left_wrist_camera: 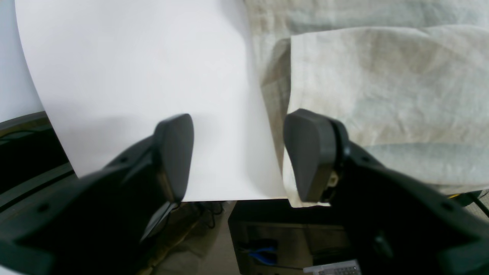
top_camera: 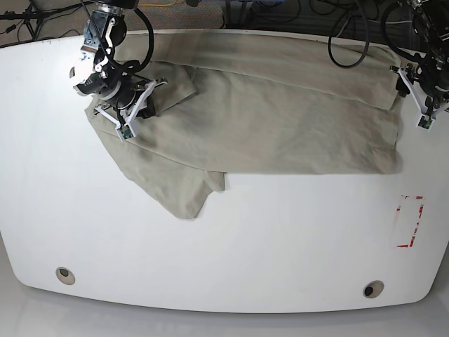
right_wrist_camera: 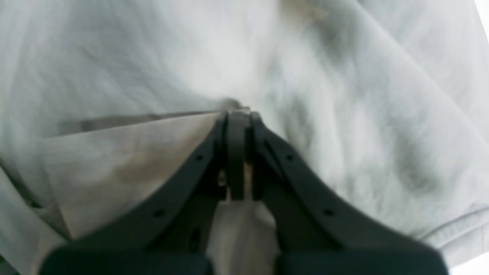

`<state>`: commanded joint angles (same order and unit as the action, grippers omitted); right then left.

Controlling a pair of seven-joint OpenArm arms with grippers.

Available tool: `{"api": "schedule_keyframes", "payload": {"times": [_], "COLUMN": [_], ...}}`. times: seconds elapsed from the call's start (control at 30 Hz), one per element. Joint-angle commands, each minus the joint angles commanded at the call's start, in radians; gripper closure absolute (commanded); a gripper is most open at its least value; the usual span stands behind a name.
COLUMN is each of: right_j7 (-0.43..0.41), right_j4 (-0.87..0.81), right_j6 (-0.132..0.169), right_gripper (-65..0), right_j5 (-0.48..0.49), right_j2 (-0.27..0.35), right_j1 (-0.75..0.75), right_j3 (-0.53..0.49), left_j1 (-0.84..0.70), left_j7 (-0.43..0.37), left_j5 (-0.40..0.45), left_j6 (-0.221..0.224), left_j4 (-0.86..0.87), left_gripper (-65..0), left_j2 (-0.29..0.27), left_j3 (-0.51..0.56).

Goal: Fold the T-shirt properly
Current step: 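Grasp the shirt fabric with the right gripper and drag it outward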

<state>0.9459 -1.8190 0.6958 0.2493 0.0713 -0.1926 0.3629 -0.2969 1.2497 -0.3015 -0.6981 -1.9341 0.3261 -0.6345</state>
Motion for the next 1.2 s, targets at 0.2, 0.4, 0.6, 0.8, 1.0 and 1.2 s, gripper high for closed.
{"api": "schedule_keyframes", "payload": {"times": [0.2, 0.4, 0.6, 0.8, 1.0, 1.2], "right_j7": [0.002, 0.002, 0.002, 0.003, 0.003, 0.003], "right_j4": [-0.054, -0.064, -0.064, -0.061, -0.057, -0.055], "right_j6": [0.000, 0.000, 0.002, 0.002, 0.002, 0.002], "right_gripper": [0.0, 0.0, 0.0, 0.0, 0.0, 0.0], "right_j5": [0.000, 0.002, 0.002, 0.002, 0.002, 0.002], "right_j2": [0.000, 0.000, 0.000, 0.000, -0.002, 0.002], "right_j1": [0.002, 0.020, 0.035, 0.060, 0.072, 0.086], "right_j3": [0.000, 0.000, 0.000, -0.002, -0.023, -0.068], "left_j1": [-0.002, -0.005, -0.005, -0.005, -0.005, -0.005], "left_j7": [0.000, 0.000, 0.000, 0.000, 0.000, 0.000], "left_j5": [0.000, 0.000, 0.002, 0.002, 0.002, 0.002], "left_j6": [0.000, 0.000, 0.000, 0.000, 0.000, 0.000], "left_j4": [0.000, 0.000, 0.000, 0.000, 0.000, 0.002], "left_gripper": [-38.5, -38.5, -38.5, -38.5, -38.5, -38.5], "left_j2": [0.000, 0.000, 0.000, 0.000, 0.000, 0.000], "left_j3": [0.000, 0.000, 0.000, 0.000, 0.000, 0.000]}}
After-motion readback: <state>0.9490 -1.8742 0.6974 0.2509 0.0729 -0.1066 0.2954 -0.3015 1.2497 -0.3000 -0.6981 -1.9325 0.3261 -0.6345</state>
